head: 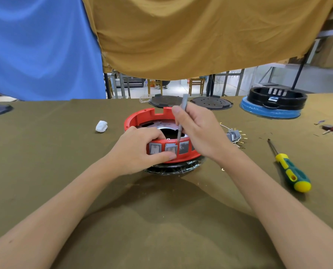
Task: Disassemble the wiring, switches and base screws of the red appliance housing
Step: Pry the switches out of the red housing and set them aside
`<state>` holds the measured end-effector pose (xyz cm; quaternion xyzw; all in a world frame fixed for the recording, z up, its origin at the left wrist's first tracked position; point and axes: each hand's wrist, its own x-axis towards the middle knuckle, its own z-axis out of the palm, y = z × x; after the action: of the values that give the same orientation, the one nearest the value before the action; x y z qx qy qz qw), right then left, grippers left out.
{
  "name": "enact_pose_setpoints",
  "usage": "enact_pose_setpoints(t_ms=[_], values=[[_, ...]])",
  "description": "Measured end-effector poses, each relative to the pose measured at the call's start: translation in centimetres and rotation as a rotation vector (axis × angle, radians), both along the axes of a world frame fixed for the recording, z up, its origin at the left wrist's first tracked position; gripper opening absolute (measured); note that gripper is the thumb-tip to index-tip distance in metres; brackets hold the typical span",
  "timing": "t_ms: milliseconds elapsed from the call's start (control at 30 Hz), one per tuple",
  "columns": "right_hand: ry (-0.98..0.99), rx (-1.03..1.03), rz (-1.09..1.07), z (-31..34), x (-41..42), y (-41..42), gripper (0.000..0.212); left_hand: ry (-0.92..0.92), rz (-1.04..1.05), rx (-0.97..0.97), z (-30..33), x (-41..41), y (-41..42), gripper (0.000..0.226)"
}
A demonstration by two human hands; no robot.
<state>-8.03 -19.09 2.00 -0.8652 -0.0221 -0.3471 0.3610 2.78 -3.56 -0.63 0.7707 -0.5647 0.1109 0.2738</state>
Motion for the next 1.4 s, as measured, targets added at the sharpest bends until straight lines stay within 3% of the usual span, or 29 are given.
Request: enact_pose_setpoints(t_ms=[233,400,567,867,1100,1233,1400], values=[[0.054,0.033,0.096,-0.2,-0.3,0.0,0.034,0.016,-0.006,0.009,0.0,0.1,0.0,0.042],[0.117,0.156,0.05,0.0,0.6,0.1,0.04,0.019,-0.021,0.014,0.1,0.1,0.0,0.037],[0.19,0.128,-0.005,0.3,1.4,0.3,0.045,0.008,-0.02,0.018,0.2,0.0,0.1,0.03],[-0.015,0.024,-0.065,-1.0,0.2,1.4,0.04,0.005,-0.037,0.013,0.3,-0.1,0.0,0.029],[0.067,0.015,-0.101,-0.8,0.6,2.0,0.041,0.006,-0.017,0.008,0.1,-0.1,0.0,0.048],[0.127,0.002,-0.141,-0.6,0.9,2.2,0.043,0.005,-0.001,0.013,0.1,-0.1,0.0,0.033],[0.036,0.073,-0.135,-1.0,0.8,2.0,0.042,0.009,-0.014,0.008,0.2,-0.1,0.0,0.04]])
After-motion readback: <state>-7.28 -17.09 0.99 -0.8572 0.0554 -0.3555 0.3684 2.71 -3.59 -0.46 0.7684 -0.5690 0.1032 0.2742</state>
